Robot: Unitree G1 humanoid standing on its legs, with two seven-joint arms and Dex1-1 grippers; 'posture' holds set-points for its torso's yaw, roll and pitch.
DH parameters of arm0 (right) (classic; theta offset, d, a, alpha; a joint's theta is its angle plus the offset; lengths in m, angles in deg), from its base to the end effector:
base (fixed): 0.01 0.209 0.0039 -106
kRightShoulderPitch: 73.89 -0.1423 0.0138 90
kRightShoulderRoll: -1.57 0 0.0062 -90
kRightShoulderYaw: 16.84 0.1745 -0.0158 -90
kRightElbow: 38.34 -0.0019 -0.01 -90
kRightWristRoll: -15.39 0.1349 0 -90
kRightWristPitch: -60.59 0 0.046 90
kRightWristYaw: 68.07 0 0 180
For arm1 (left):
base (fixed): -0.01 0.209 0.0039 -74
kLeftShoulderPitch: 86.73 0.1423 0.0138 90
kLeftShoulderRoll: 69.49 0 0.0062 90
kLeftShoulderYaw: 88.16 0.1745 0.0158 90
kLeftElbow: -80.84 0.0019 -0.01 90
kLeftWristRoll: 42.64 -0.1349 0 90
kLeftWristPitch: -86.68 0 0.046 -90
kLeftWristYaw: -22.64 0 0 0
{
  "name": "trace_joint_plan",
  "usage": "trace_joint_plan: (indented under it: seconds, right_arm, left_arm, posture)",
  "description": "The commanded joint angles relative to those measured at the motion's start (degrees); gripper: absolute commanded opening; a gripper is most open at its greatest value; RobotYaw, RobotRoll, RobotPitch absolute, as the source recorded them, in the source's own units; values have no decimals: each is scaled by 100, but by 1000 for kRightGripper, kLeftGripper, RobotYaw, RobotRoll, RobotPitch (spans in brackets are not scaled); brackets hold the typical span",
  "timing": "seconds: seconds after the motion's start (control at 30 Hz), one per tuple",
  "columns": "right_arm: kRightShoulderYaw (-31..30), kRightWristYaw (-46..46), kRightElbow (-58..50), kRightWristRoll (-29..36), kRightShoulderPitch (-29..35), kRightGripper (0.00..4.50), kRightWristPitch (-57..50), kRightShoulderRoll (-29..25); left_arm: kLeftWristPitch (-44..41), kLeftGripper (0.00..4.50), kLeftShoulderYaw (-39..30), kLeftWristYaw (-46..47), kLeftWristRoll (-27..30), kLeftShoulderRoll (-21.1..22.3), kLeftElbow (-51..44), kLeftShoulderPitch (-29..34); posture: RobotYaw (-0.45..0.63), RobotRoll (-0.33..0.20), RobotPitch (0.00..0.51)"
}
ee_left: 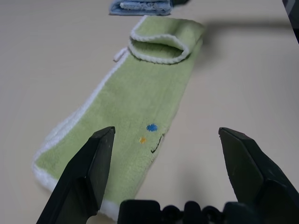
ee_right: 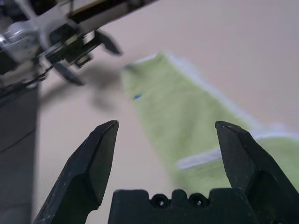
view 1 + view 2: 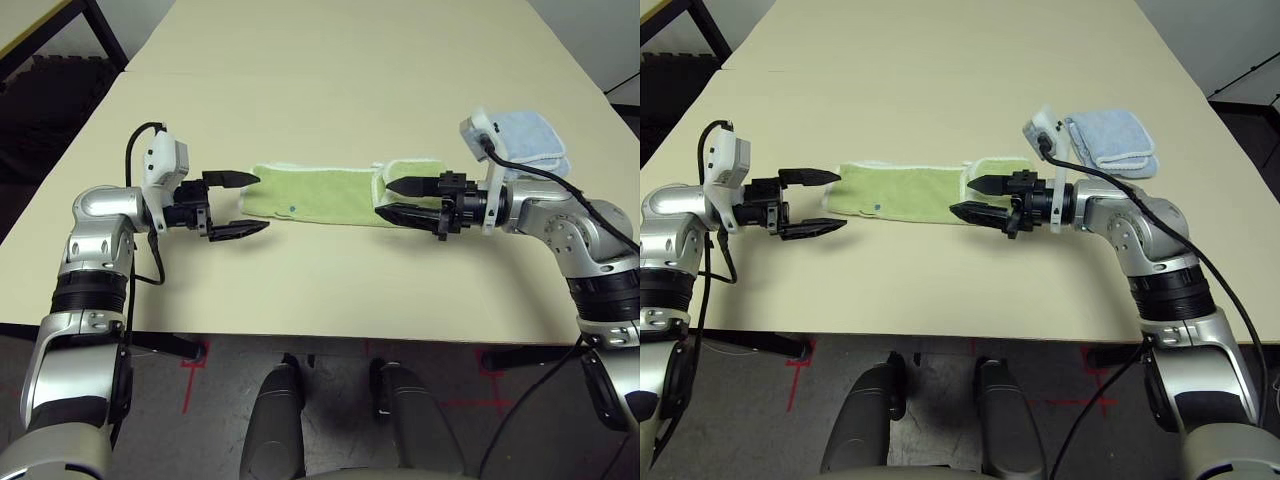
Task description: Fold the towel and set it aside.
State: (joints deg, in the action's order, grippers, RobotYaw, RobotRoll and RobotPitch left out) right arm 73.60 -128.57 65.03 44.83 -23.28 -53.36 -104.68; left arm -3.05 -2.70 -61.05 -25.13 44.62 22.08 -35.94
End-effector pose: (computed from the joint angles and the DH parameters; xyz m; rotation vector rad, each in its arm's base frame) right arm 0.3000 -0.2222 0.1958 -0.0558 -0.0280 1.1005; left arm 0.2945 0.2904 0.1929 0.3857 0.0037 -1.1955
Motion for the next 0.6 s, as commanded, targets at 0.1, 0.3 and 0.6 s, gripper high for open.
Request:
trace_joint_plan:
  seconds: [0.1, 0.3, 0.6]
  right_arm:
    - [246, -1059, 1764, -616, -83, 4484, 2751, -18]
    - [364, -2077, 3100, -701, -355, 4484, 3562, -187]
    - [545, -3122, 3816, -794, -344, 4484, 4328, -611]
  left_arm:
    - [-289, 4500, -115, 286, 247, -104, -320, 152]
    - [-689, 4500, -323, 723, 419, -56, -724, 489]
    - [-1769, 4500, -509, 1321, 580, 153, -892, 503]
  posture:
    - [7, 0, 194]
    - [44, 0, 198]
    - [38, 0, 200]
